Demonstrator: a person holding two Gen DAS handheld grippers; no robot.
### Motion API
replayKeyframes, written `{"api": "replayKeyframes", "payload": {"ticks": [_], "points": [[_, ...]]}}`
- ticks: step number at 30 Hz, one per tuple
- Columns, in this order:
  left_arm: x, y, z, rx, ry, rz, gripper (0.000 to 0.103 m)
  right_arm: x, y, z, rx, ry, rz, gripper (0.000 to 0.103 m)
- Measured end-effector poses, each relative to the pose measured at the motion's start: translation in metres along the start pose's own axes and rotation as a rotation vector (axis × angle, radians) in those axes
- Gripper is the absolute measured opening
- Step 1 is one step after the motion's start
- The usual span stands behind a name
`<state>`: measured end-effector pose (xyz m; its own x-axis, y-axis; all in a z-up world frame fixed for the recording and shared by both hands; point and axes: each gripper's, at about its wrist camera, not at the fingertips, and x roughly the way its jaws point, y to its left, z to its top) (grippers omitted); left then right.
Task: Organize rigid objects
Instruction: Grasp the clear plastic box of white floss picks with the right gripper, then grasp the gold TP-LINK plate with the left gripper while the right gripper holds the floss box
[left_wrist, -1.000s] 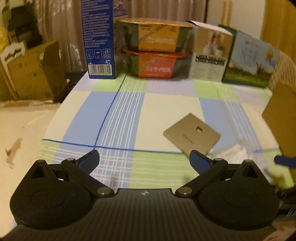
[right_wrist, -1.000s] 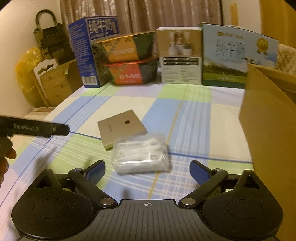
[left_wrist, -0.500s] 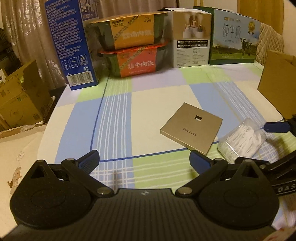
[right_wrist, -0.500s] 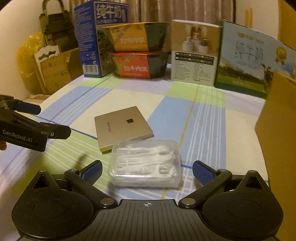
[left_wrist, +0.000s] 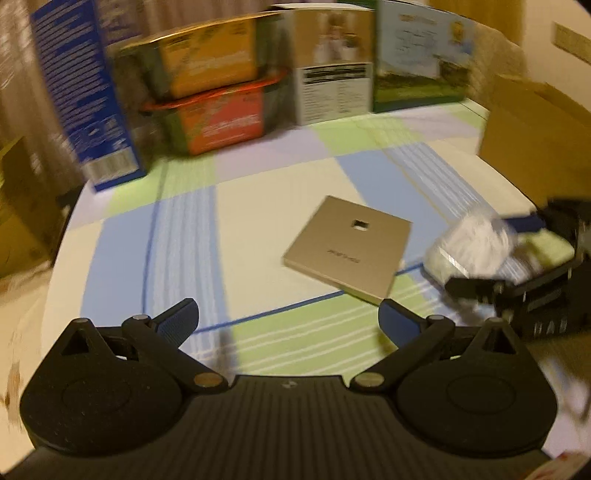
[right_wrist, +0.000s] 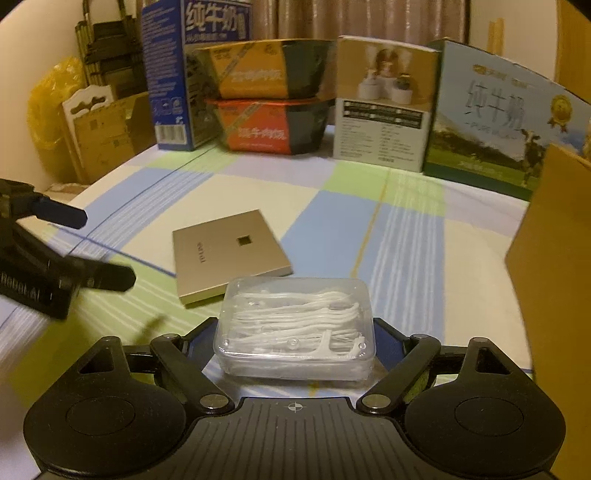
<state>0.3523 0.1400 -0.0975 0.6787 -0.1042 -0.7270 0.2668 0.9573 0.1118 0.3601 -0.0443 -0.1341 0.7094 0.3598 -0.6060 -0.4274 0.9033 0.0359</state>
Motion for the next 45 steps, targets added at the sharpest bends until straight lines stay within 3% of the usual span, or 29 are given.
{"api": "replayKeyframes", "payload": {"ticks": [10, 16, 27, 30, 34, 37, 45], "points": [[0.026, -0.015, 0.023, 0.125, -0.044, -0.099, 0.102, -0.021, -0.019, 0.016, 0.076, -0.078, -0.080, 0.083], [0.050, -0.030, 0.038, 0.239, -0.011, -0.141, 0.102, -0.018, -0.029, 0.018, 0.106, -0.080, -0.137, 0.083], [0.081, -0.032, 0.054, 0.302, 0.056, -0.183, 0.102, -0.015, -0.046, 0.013, 0.154, -0.055, -0.160, 0.083], [0.084, -0.030, 0.057, 0.284, 0.078, -0.204, 0.101, -0.014, -0.046, 0.012, 0.155, -0.053, -0.160, 0.083], [0.084, -0.027, 0.058, 0.210, 0.094, -0.214, 0.087, -0.014, -0.046, 0.012, 0.161, -0.051, -0.157, 0.083], [0.077, -0.031, 0.054, 0.163, 0.106, -0.179, 0.087, -0.015, -0.046, 0.013, 0.165, -0.053, -0.154, 0.083], [0.039, -0.051, 0.025, -0.127, 0.166, -0.080, 0.086, -0.033, -0.047, 0.009, 0.173, -0.050, -0.146, 0.083]]}}
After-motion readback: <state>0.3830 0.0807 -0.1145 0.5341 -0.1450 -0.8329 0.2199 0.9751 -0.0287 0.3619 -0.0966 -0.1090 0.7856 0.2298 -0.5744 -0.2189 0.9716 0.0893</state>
